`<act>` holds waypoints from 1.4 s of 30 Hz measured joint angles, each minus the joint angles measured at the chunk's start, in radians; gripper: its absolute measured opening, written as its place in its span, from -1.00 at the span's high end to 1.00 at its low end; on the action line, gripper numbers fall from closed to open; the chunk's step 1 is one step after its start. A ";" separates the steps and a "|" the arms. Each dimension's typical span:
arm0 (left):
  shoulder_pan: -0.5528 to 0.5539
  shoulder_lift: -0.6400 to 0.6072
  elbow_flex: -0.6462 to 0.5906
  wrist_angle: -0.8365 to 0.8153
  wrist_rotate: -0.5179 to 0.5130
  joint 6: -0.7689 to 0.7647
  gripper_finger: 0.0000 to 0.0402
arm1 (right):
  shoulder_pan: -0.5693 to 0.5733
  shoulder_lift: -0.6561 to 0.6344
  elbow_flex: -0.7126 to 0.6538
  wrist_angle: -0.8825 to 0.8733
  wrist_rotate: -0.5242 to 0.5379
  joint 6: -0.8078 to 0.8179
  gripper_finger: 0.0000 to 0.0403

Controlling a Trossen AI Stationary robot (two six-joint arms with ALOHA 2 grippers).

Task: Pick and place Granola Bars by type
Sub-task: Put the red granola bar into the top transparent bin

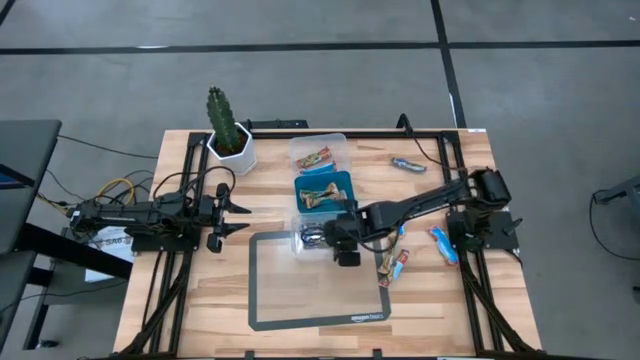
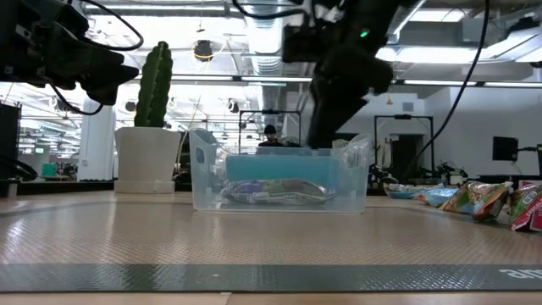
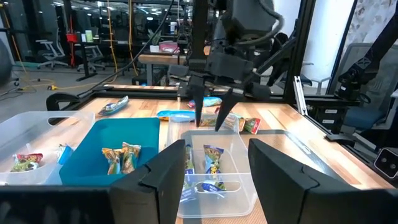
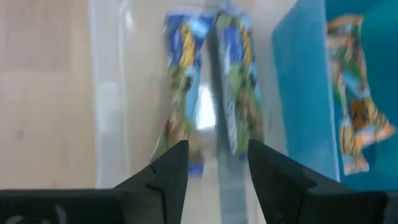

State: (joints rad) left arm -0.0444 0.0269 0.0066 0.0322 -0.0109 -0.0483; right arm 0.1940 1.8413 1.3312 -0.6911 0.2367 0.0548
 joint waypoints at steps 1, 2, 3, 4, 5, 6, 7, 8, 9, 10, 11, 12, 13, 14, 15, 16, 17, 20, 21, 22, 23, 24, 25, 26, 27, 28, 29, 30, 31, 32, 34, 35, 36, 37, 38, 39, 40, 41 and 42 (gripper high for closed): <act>0.000 0.000 0.000 0.000 0.000 0.000 0.16 | 0.008 -0.013 0.000 -0.036 -0.001 0.014 0.23; 0.000 0.000 0.000 0.000 0.000 0.002 0.16 | 0.016 -0.026 0.000 -0.066 -0.002 0.029 0.24; 0.000 0.000 0.000 0.000 0.000 0.006 0.16 | 0.024 -0.040 0.000 -0.092 -0.002 0.043 0.25; 0.000 0.000 0.000 0.000 0.000 0.010 0.16 | 0.033 -0.053 0.000 -0.127 -0.002 0.052 0.25; 0.000 0.000 0.000 0.000 0.000 0.010 0.16 | 0.043 -0.066 -0.005 -0.162 -0.002 0.060 0.26; 0.000 0.000 0.000 0.000 0.000 0.009 0.16 | 0.054 -0.081 -0.014 -0.191 -0.002 0.067 0.26; 0.000 0.000 0.000 0.000 0.000 0.005 0.16 | 0.066 -0.099 -0.028 -0.214 -0.002 0.069 0.27; 0.000 0.000 0.000 0.000 0.000 0.000 0.16 | 0.078 -0.118 -0.044 -0.234 -0.002 0.069 0.27; 0.000 0.000 0.000 0.000 0.000 0.000 0.16 | 0.091 -0.134 -0.060 -0.256 -0.002 0.070 0.27; 0.000 0.000 0.000 0.000 0.000 0.001 0.16 | 0.103 -0.148 -0.078 -0.278 -0.003 0.072 0.27; 0.000 0.000 0.000 0.000 0.000 0.005 0.16 | 0.115 -0.162 -0.099 -0.293 -0.003 0.080 0.27; 0.000 0.000 0.000 0.000 0.000 0.006 0.16 | 0.125 -0.179 -0.120 -0.302 -0.005 0.090 0.27; 0.000 0.000 0.000 0.000 0.000 0.006 0.16 | 0.135 -0.197 -0.141 -0.308 -0.010 0.104 0.27; 0.000 0.000 0.000 0.000 0.000 0.005 0.16 | 0.144 -0.217 -0.161 -0.304 -0.017 0.115 0.27; 0.000 0.000 0.000 0.000 0.000 0.001 0.16 | 0.152 -0.239 -0.183 -0.300 -0.034 0.125 0.27; 0.000 0.000 0.000 0.000 0.000 0.000 0.16 | 0.159 -0.257 -0.205 -0.303 -0.052 0.130 0.26; 0.000 0.000 0.000 0.000 0.000 0.001 0.16 | 0.169 -0.271 -0.222 -0.307 -0.070 0.134 0.26; 0.000 0.000 0.000 0.000 0.000 0.007 0.16 | 0.204 -0.314 -0.273 -0.305 -0.114 0.139 0.25; 0.000 0.000 0.000 0.000 0.000 0.005 0.16 | 0.218 -0.326 -0.285 -0.308 -0.122 0.135 0.25; 0.000 0.000 0.000 0.000 0.000 0.001 0.16 | 0.233 -0.336 -0.298 -0.307 -0.129 0.126 0.25; 0.000 0.000 0.000 0.000 0.000 0.000 0.16 | 0.249 -0.345 -0.313 -0.307 -0.134 0.113 0.25; 0.000 0.000 0.000 0.000 0.000 0.001 0.16 | 0.265 -0.352 -0.328 -0.312 -0.134 0.098 0.25; 0.000 0.000 0.000 0.000 0.000 0.003 0.16 | 0.282 -0.358 -0.341 -0.312 -0.134 0.082 0.25; 0.000 0.000 0.000 0.000 0.000 0.007 0.16 | 0.297 -0.360 -0.351 -0.311 -0.134 0.067 0.25; 0.000 0.000 0.000 0.000 0.000 0.008 0.16 | 0.310 -0.360 -0.358 -0.311 -0.134 0.051 0.24; 0.000 0.000 0.000 0.000 0.000 0.007 0.16 | 0.322 -0.360 -0.363 -0.311 -0.133 0.040 0.23; 0.000 0.000 0.000 0.000 0.000 0.003 0.16 | 0.334 -0.360 -0.367 -0.307 -0.133 0.027 0.22; 0.000 0.000 0.000 0.000 0.000 0.000 0.16 | 0.344 -0.360 -0.371 -0.297 -0.133 0.016 0.21; 0.000 0.000 0.000 0.000 0.000 0.000 0.16 | 0.353 -0.361 -0.375 -0.286 -0.133 0.003 0.20; 0.000 0.000 0.000 0.000 0.000 0.001 0.16 | 0.361 -0.360 -0.379 -0.277 -0.133 -0.009 0.19; 0.000 0.000 0.000 0.000 0.000 0.008 0.16 | 0.375 -0.359 -0.388 -0.250 -0.133 -0.035 0.17; 0.000 0.000 0.000 0.000 0.000 0.008 0.16 | 0.380 -0.355 -0.391 -0.244 -0.133 -0.048 0.16; 0.000 0.000 0.000 0.000 0.000 0.006 0.16 | 0.383 -0.351 -0.394 -0.241 -0.133 -0.059 0.15; 0.000 0.000 0.000 0.000 0.000 0.001 0.16 | 0.385 -0.350 -0.397 -0.242 -0.133 -0.067 0.15; 0.000 0.000 0.000 0.000 0.000 0.000 0.16 | 0.388 -0.350 -0.401 -0.242 -0.133 -0.074 0.14; 0.000 0.000 0.000 0.000 0.000 0.000 0.16 | 0.390 -0.350 -0.404 -0.239 -0.133 -0.078 0.13; 0.000 0.000 0.000 0.000 0.000 0.002 0.16 | 0.389 -0.350 -0.408 -0.239 -0.133 -0.080 0.13; 0.000 0.000 0.000 0.000 0.000 0.007 0.16 | 0.388 -0.350 -0.409 -0.240 -0.132 -0.080 0.12; 0.000 0.000 0.000 0.000 0.000 0.010 0.16 | 0.388 -0.350 -0.409 -0.238 -0.132 -0.081 0.12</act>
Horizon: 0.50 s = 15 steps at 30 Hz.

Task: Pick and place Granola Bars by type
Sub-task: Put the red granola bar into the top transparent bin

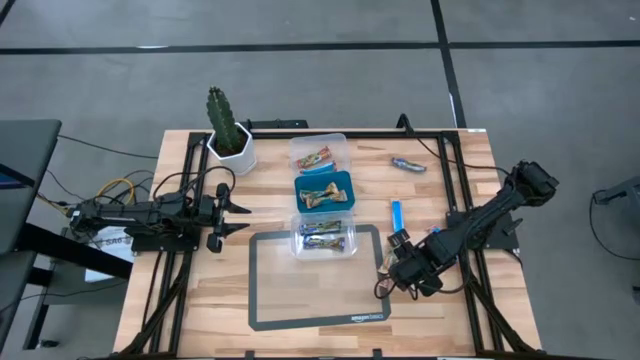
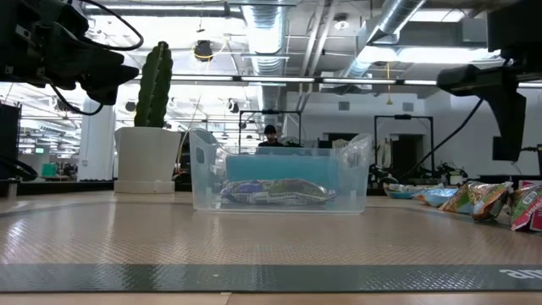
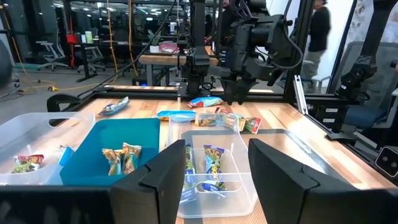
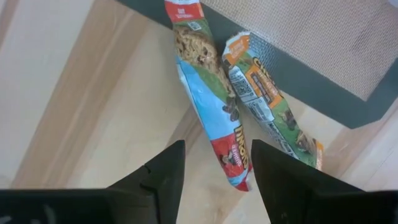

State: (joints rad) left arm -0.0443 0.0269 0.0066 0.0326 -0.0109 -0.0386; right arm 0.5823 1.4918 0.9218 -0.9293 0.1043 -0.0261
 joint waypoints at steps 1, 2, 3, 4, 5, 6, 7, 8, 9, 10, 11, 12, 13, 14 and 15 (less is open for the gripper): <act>0.000 0.000 0.000 0.000 0.000 0.000 0.16 | 0.000 0.000 0.000 0.003 0.000 0.000 0.11; 0.000 0.000 0.000 0.000 0.000 -0.001 0.16 | 0.000 0.000 0.000 0.004 0.001 0.000 0.11; 0.000 0.000 0.000 0.000 0.000 -0.006 0.16 | 0.000 0.000 0.000 0.006 0.001 0.000 0.11; 0.000 0.000 0.000 0.000 0.000 -0.009 0.16 | 0.000 0.000 0.000 0.010 0.001 0.000 0.10; 0.000 0.000 0.000 0.000 0.000 -0.009 0.16 | 0.000 0.004 0.000 0.013 0.001 0.000 0.10; 0.000 0.000 0.000 0.000 0.000 -0.008 0.16 | -0.001 0.013 0.000 0.014 0.002 0.000 0.09; 0.000 0.000 0.000 0.000 0.000 -0.004 0.16 | -0.002 0.024 0.000 0.014 0.004 0.000 0.09; 0.000 0.000 0.000 0.000 0.000 -0.003 0.16 | -0.002 0.036 -0.002 0.015 0.006 0.000 0.09; 0.000 0.000 0.000 0.000 0.000 -0.004 0.16 | -0.003 0.049 -0.005 0.023 0.006 0.000 0.08; 0.000 0.000 0.000 0.000 0.000 -0.007 0.16 | -0.008 0.064 -0.010 0.037 0.006 -0.001 0.08; 0.000 0.000 0.000 0.000 0.000 -0.009 0.16 | -0.010 0.079 -0.015 0.049 0.006 0.000 0.08; 0.000 0.000 0.000 0.000 0.000 -0.009 0.16 | -0.015 0.090 -0.016 0.059 0.006 -0.001 0.07; 0.000 0.000 0.000 0.000 0.000 -0.008 0.16 | -0.021 0.098 -0.016 0.075 0.006 -0.001 0.07; 0.000 0.000 0.000 0.000 0.000 -0.004 0.16 | -0.029 0.105 -0.016 0.090 0.006 -0.001 0.07; 0.000 0.000 0.000 0.000 0.000 -0.003 0.16 | -0.035 0.115 -0.015 0.098 0.006 -0.001 0.06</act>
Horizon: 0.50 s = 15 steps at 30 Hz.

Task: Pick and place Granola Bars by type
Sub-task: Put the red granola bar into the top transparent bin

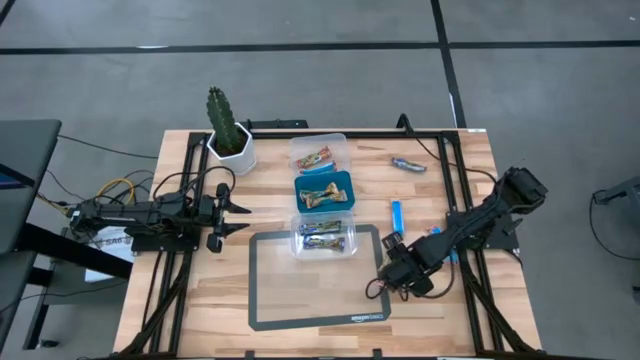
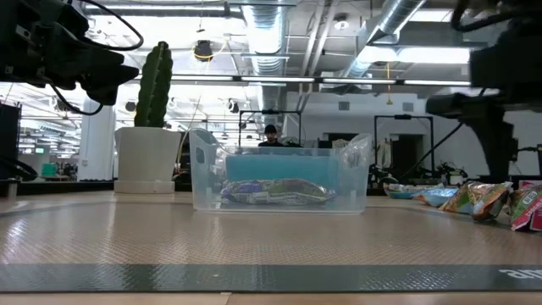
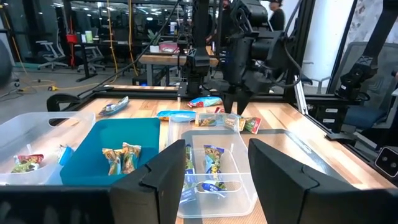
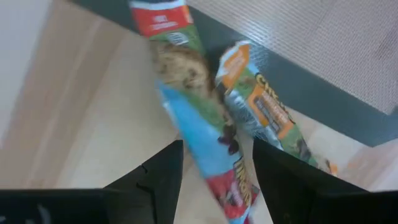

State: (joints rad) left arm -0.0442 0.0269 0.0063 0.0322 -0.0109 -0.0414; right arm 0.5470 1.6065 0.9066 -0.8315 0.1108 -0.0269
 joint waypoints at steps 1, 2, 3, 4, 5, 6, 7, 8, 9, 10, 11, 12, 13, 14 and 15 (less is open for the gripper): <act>0.000 0.000 0.000 0.000 0.000 0.000 0.16 | -0.006 0.008 0.000 0.003 0.000 0.000 0.06; 0.000 0.000 0.000 0.000 0.000 -0.003 0.16 | -0.012 0.015 0.000 0.005 0.000 0.000 0.06; 0.000 0.000 0.000 0.000 0.000 -0.007 0.16 | -0.017 0.022 0.000 0.008 0.000 0.000 0.07; 0.000 0.000 0.000 0.000 0.000 -0.006 0.16 | -0.022 0.031 0.000 0.008 0.000 0.000 0.07; 0.000 0.000 0.000 0.000 0.000 -0.006 0.16 | -0.027 0.038 0.000 0.008 -0.001 0.000 0.08; 0.000 0.000 0.000 0.000 0.000 -0.002 0.16 | -0.030 0.045 0.000 0.008 -0.003 0.000 0.09; 0.000 0.000 0.000 0.000 0.000 0.001 0.16 | -0.033 0.053 0.000 0.013 -0.003 0.001 0.10; 0.000 0.000 0.000 0.000 0.000 0.000 0.16 | -0.033 0.061 0.000 0.018 -0.003 0.003 0.12; 0.000 0.000 0.000 0.000 0.000 -0.002 0.16 | -0.033 0.068 0.000 0.021 -0.004 0.005 0.13; 0.000 0.000 0.000 0.000 0.000 -0.006 0.16 | -0.033 0.073 0.000 0.026 -0.004 0.010 0.14; 0.000 0.000 0.000 0.000 0.000 -0.007 0.16 | -0.033 0.079 0.000 0.032 -0.005 0.019 0.16; 0.000 0.000 0.000 0.000 0.000 -0.006 0.16 | -0.033 0.084 0.000 0.038 -0.007 0.025 0.17; 0.000 0.000 0.000 0.000 0.000 -0.004 0.16 | -0.033 0.085 0.000 0.038 -0.008 0.027 0.19; 0.000 0.000 0.000 0.000 0.000 0.000 0.16 | -0.033 0.084 0.000 0.038 -0.008 0.027 0.21; 0.000 0.000 0.000 0.000 0.000 0.001 0.16 | -0.033 0.084 0.000 0.042 -0.008 0.027 0.23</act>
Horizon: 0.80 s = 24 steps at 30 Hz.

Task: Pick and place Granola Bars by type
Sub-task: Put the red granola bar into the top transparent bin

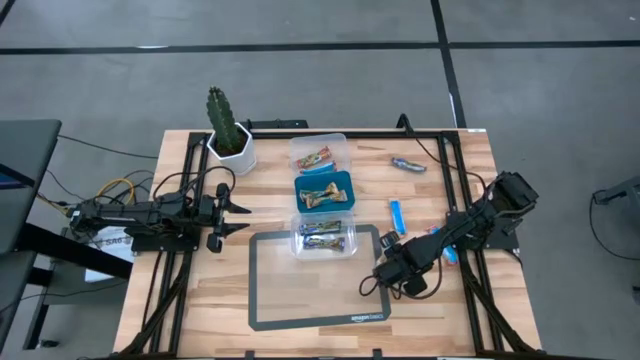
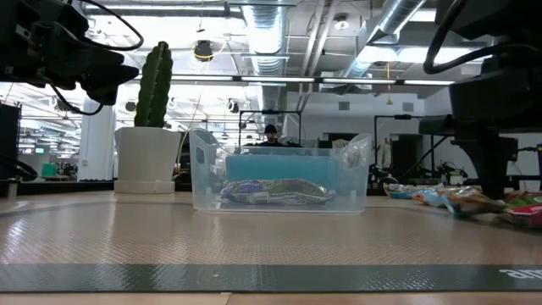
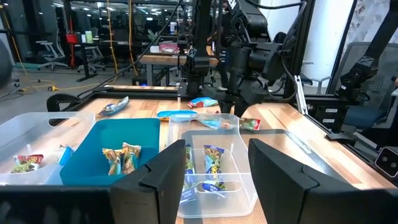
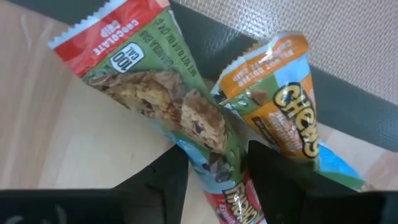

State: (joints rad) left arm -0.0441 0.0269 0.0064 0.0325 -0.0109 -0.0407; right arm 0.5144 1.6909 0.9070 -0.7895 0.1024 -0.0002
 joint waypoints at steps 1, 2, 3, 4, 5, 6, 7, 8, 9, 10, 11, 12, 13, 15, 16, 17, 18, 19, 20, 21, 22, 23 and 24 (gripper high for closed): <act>0.000 0.000 0.000 0.000 0.000 -0.001 0.16 | 0.000 0.000 0.000 0.003 0.000 0.000 0.26; 0.000 0.000 0.000 0.000 0.000 -0.004 0.16 | 0.000 0.000 0.000 0.006 0.000 0.001 0.28; 0.000 0.000 0.000 0.000 0.000 -0.007 0.16 | 0.000 -0.001 0.000 0.007 0.000 0.002 0.31; 0.000 0.000 0.000 0.000 0.000 -0.008 0.16 | 0.000 -0.001 0.000 0.006 -0.001 0.007 0.34; 0.000 0.000 0.000 0.000 0.000 -0.007 0.16 | 0.000 -0.001 0.000 0.007 -0.002 0.012 0.37; 0.000 0.000 0.000 0.000 0.000 -0.005 0.16 | 0.000 -0.001 0.000 0.007 -0.002 0.020 0.40; 0.000 0.000 0.000 0.000 0.000 -0.001 0.16 | 0.000 -0.001 0.000 0.007 -0.002 0.026 0.43; 0.000 0.000 0.000 0.000 0.000 0.000 0.16 | 0.000 -0.001 0.000 0.008 -0.003 0.027 0.45; 0.000 0.000 0.000 0.000 0.000 -0.001 0.16 | 0.000 -0.001 0.000 0.009 -0.003 0.027 0.48; 0.000 0.000 0.000 0.000 0.000 -0.005 0.16 | 0.000 -0.001 0.000 0.011 -0.002 0.027 0.50; 0.000 0.000 0.000 0.000 0.000 -0.007 0.16 | 0.000 -0.001 0.000 0.013 -0.002 0.027 0.52; 0.000 0.000 0.000 0.000 0.000 -0.008 0.16 | 0.000 -0.002 0.000 0.014 -0.002 0.027 0.54; 0.000 0.000 0.000 0.000 0.000 -0.007 0.16 | 0.000 -0.002 0.000 0.015 -0.002 0.027 0.55; 0.000 0.000 0.000 0.000 0.000 0.001 0.16 | 0.000 -0.002 0.000 0.020 -0.002 0.027 0.58; 0.000 0.000 0.000 0.000 0.000 0.002 0.16 | 0.000 -0.002 0.000 0.024 -0.002 0.027 0.59; 0.000 0.000 0.000 0.000 0.000 0.002 0.16 | 0.001 -0.002 0.000 0.030 -0.002 0.027 0.60; 0.000 0.000 0.000 0.000 0.000 0.000 0.16 | 0.002 -0.003 0.000 0.036 -0.002 0.027 0.61; 0.000 0.000 0.000 0.000 0.000 -0.006 0.16 | 0.003 -0.006 0.000 0.041 -0.002 0.027 0.61; 0.000 0.000 0.000 0.000 0.000 -0.007 0.16 | 0.004 -0.010 0.000 0.046 -0.002 0.027 0.62; 0.000 0.000 0.000 0.000 0.000 -0.007 0.16 | 0.006 -0.012 0.000 0.057 -0.002 0.027 0.63; 0.000 0.000 0.000 0.000 0.000 -0.005 0.16 | 0.008 -0.012 0.000 0.065 -0.002 0.027 0.63; 0.000 0.000 0.000 0.000 0.000 -0.001 0.16 | 0.009 -0.016 0.000 0.069 -0.002 0.028 0.64; 0.000 0.000 0.000 0.000 0.000 -0.001 0.16 | 0.009 -0.025 0.000 0.072 -0.002 0.027 0.64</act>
State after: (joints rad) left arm -0.0444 0.0273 0.0063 0.0326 -0.0109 -0.0418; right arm 0.5232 1.6659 0.9066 -0.7176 0.1001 0.0273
